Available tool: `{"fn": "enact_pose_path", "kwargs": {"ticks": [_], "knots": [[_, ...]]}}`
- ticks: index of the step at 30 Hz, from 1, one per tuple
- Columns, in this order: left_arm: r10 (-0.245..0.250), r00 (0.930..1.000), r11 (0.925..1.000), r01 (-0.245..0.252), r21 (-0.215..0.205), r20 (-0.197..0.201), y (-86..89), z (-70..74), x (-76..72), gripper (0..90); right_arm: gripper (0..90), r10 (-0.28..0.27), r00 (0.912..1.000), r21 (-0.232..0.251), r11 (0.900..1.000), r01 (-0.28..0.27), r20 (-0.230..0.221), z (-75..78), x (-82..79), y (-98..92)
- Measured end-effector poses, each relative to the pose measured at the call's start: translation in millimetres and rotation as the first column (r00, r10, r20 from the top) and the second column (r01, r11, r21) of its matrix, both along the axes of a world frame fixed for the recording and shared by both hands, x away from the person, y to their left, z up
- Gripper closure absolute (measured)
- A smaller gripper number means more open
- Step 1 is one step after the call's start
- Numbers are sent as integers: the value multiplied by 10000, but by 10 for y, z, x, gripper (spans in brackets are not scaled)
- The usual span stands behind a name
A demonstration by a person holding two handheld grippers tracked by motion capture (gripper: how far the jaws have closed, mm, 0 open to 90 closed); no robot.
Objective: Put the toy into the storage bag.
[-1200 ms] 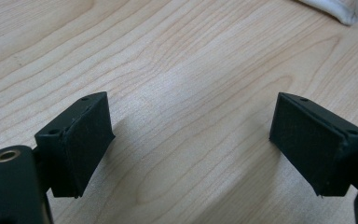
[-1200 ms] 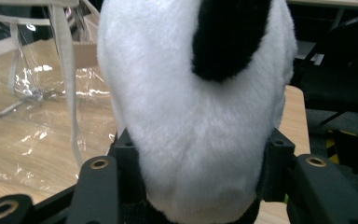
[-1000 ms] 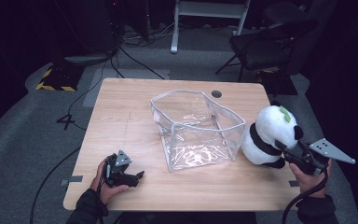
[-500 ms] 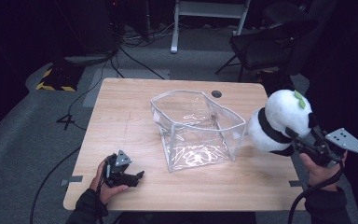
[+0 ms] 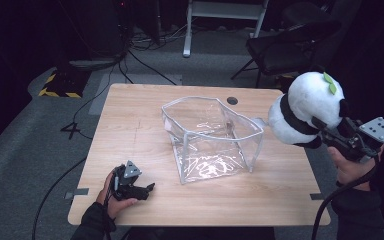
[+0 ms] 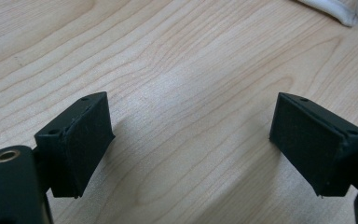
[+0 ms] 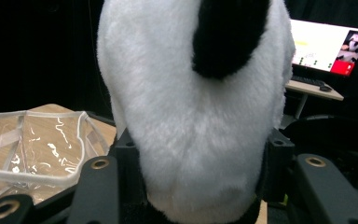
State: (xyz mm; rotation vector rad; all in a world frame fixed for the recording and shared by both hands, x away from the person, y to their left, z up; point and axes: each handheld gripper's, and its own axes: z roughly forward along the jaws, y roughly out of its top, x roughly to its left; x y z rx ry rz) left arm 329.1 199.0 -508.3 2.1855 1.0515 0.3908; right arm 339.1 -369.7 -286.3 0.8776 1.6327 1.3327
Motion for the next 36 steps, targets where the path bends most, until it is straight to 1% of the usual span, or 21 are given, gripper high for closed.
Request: {"fn": "enact_pose_path", "kwargs": {"ticks": [6,12,27,36], "knots": [[-5,10000,10000,5,6,0,0,0,0,131,482,137,9997,-102,9999,-135,184,108,17,85],[7,10000,10000,-7,-27,-22,-1,-1,-1,131,485,227,9991,-102,9997,-223,353,210,49,151],[8,10000,10000,-8,-28,-20,-1,-1,-1,131,486,590,9948,-206,9981,-575,829,453,107,366],[-4,10000,10000,4,1,-2,0,0,0,132,486,896,9914,-240,9959,-877,955,548,135,509]]}}
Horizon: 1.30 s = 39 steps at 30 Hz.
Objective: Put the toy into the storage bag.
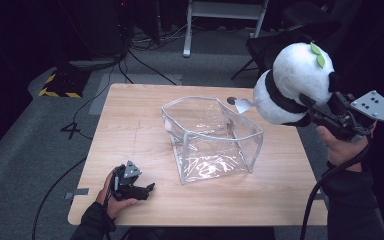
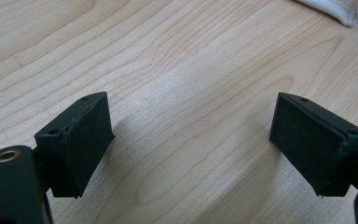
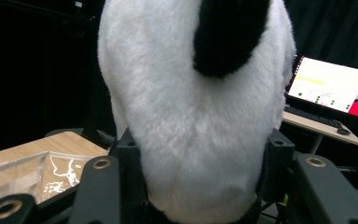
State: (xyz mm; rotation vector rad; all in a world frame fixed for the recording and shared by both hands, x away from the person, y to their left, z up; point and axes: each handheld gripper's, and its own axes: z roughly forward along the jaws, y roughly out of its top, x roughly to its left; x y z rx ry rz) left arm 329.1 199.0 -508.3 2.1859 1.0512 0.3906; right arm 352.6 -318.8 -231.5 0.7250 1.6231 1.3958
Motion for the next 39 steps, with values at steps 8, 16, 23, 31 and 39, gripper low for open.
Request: {"fn": "enact_pose_path", "kwargs": {"ticks": [8,16,23,31,39], "knots": [[16,10000,10000,-16,-27,-23,-1,-1,-1,132,485,328,9995,-41,9995,-328,0,17,36,172],[-2,10000,10000,2,5,3,0,0,0,131,485,728,9973,-116,9973,-728,-6,37,56,369],[-19,10000,10000,19,6,-19,2,1,1,132,485,1131,9936,-272,9932,-1131,-14,54,64,569],[-1,10000,10000,0,-28,-48,0,0,-1,132,484,1582,9873,-399,9865,-1585,-114,13,86,788],[-25,10000,10000,25,6,-18,2,1,1,132,483,1937,9808,-548,9793,-1948,-235,-20,89,970]]}}
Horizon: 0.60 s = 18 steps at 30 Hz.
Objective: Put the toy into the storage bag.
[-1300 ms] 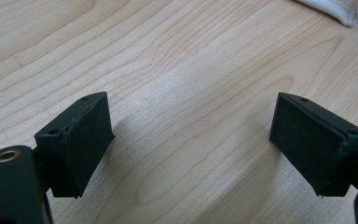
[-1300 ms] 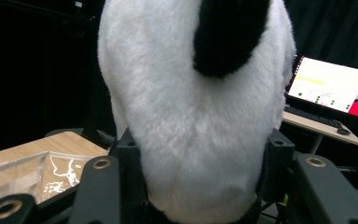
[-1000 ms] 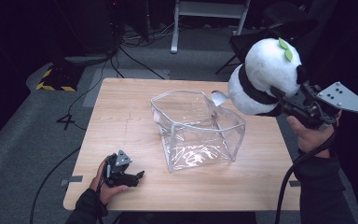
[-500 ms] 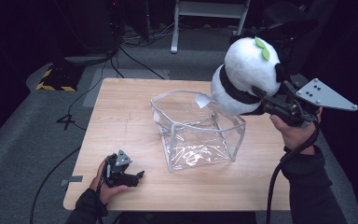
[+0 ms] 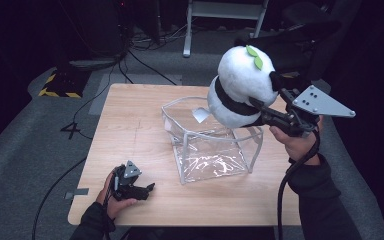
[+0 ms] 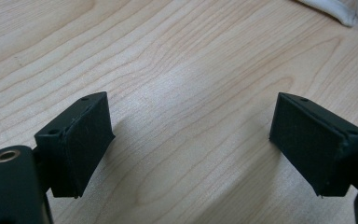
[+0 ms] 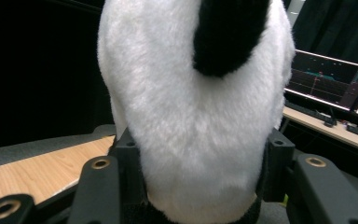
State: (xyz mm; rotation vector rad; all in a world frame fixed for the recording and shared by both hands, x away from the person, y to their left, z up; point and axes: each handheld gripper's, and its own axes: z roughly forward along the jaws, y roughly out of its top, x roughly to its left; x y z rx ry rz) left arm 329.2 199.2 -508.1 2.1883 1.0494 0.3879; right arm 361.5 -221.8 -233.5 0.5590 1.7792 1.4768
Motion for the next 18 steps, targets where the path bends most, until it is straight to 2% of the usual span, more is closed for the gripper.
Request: {"fn": "enact_pose_path", "kwargs": {"ticks": [6,18], "knots": [[3,10000,10000,-3,-1,-1,0,0,0,131,482,243,9997,-234,9994,-244,-64,-24,-7,125],[23,10000,10000,-23,-31,-22,-2,-1,-1,131,481,628,9979,-407,9972,-635,-187,-75,-3,323]]}}
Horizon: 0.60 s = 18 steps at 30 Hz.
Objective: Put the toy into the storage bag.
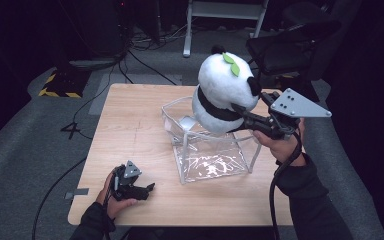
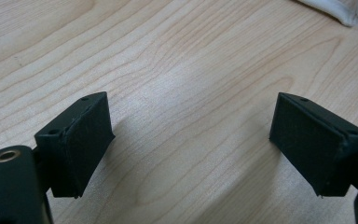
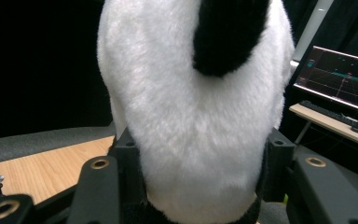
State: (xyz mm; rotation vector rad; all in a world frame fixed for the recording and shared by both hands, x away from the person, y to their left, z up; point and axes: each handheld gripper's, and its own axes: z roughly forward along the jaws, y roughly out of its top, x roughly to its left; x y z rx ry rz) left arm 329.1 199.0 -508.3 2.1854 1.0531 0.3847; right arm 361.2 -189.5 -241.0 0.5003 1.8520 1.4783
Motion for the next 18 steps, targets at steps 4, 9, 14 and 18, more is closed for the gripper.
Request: {"fn": "enact_pose_path", "kwargs": {"ticks": [4,9,14,18], "knots": [[-26,10000,10000,26,38,23,2,1,1,131,481,114,9999,-61,9999,-115,-81,-30,10,56],[-13,10000,10000,13,9,6,1,1,0,131,480,164,9997,-157,9997,-167,-192,-73,39,108],[9,10000,10000,-9,-28,-25,-2,-1,-1,131,479,195,9993,-179,9996,-201,-316,-114,60,142],[-6,10000,10000,6,-1,3,0,0,0,131,478,218,9988,-78,9997,-222,-436,-147,89,161]]}}
